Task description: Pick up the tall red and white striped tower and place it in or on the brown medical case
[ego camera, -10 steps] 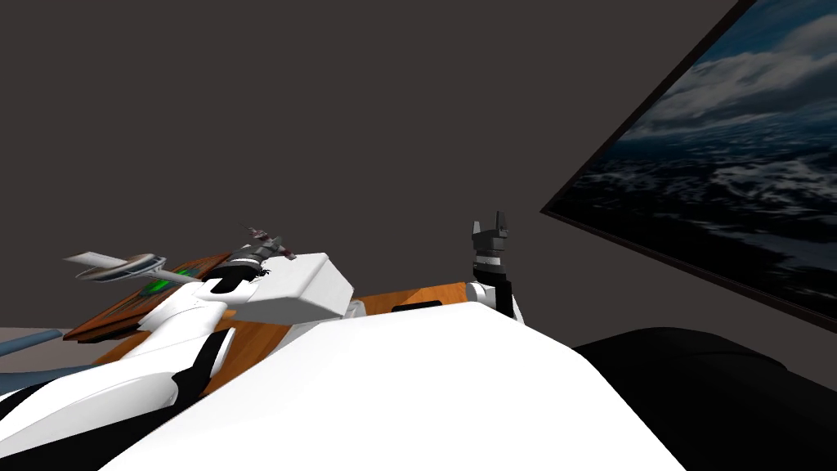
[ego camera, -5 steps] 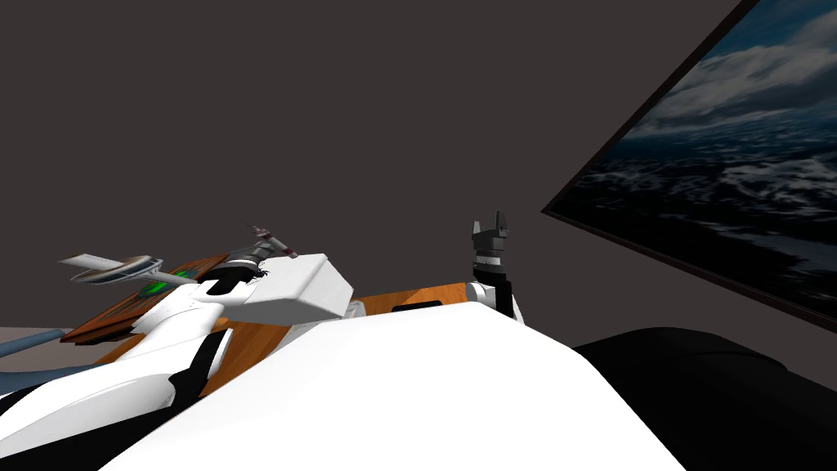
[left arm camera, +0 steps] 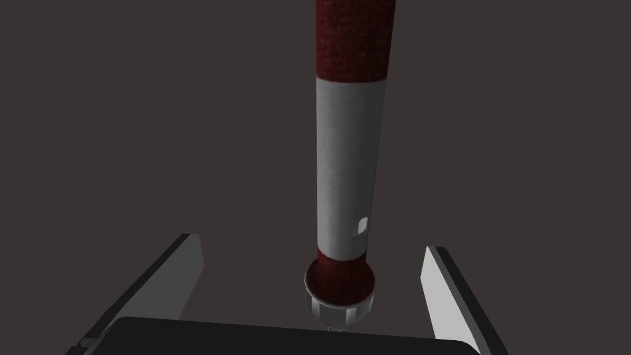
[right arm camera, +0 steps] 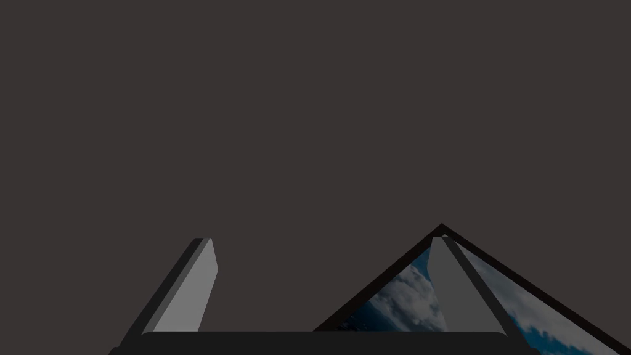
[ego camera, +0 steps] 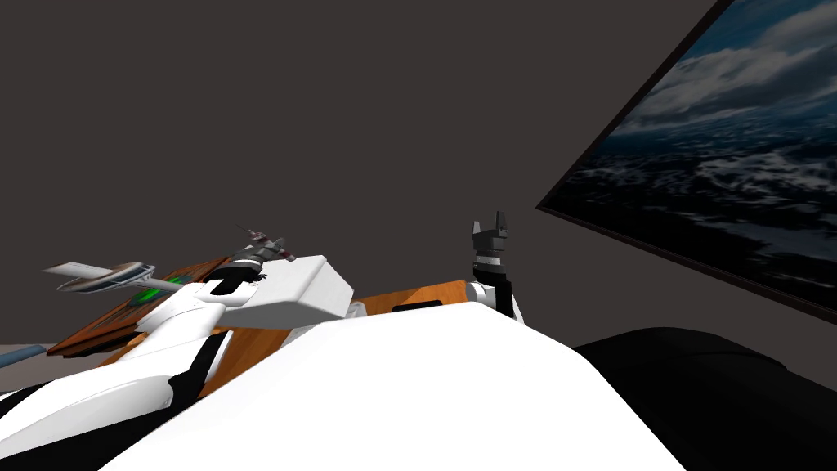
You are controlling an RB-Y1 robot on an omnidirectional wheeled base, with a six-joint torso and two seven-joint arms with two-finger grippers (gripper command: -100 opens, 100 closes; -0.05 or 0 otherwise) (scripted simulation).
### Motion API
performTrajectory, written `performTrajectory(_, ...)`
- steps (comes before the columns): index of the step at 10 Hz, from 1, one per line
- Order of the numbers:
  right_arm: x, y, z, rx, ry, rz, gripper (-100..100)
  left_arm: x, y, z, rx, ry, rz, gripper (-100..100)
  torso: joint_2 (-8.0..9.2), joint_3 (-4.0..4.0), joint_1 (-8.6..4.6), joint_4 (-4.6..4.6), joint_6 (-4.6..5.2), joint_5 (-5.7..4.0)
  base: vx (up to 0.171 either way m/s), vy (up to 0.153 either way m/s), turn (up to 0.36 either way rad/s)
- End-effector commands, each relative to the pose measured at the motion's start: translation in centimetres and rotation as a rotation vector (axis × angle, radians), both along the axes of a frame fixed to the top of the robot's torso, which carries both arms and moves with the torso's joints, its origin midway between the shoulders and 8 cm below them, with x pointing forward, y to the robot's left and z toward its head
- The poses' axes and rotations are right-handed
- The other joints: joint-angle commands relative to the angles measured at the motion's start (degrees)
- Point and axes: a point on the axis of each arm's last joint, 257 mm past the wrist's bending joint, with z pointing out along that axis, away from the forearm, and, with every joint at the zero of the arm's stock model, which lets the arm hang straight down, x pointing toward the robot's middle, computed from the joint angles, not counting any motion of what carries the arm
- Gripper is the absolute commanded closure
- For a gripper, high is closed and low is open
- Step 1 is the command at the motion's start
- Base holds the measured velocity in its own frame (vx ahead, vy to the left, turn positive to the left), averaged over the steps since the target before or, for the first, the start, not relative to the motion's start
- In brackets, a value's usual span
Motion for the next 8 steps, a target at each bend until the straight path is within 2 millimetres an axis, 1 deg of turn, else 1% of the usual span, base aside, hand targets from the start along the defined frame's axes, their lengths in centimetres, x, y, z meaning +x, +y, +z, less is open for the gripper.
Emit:
performTrajectory(1,0.00,0.00,0.00,0.000,0.000,0.000,0,0.27,-0.92,-0.97,-0.006,0.018,-0.031,-100,0.00,0.00,0.00,0.00,0.00,0.00,-0.099,0.158,-0.115)
performTrajectory(2,0.00,0.00,0.00,0.000,0.000,0.000,0,0.42,-1.42,-1.46,-0.009,0.029,-0.047,-100,0.11,0.06,0.12,0.02,-0.02,0.05,-0.122,0.128,-0.123)
performTrajectory(3,0.00,0.00,0.00,0.000,0.000,0.000,0,0.24,-1.13,-1.12,-0.005,0.023,-0.037,-100,0.20,0.12,0.06,0.05,-0.02,0.03,-0.055,0.053,-0.031)
performTrajectory(4,0.00,0.00,-0.01,0.000,0.000,0.000,0,0.26,-1.20,-1.15,-0.007,0.023,-0.039,0,0.04,0.04,-0.18,0.02,-0.05,-0.02,-0.010,0.011,0.004)
performTrajectory(5,0.00,0.00,-0.01,0.000,0.000,0.000,0,0.25,-1.18,-1.15,-0.007,0.023,-0.038,-100,-0.12,-0.06,-0.36,-0.02,-0.03,-0.06,0.000,0.000,0.000)
performTrajectory(6,0.00,0.00,-0.01,0.000,0.000,0.000,0,0.24,-1.18,-1.15,-0.007,0.023,-0.038,100,-0.19,-0.10,-0.42,-0.03,-0.03,-0.08,0.000,0.000,0.000)
performTrajectory(8,0.00,0.00,-0.01,0.000,0.000,0.000,0,0.24,-1.18,-1.15,-0.007,0.023,-0.038,100,-0.23,-0.13,-0.46,-0.05,-0.02,-0.09,0.000,0.000,0.000)
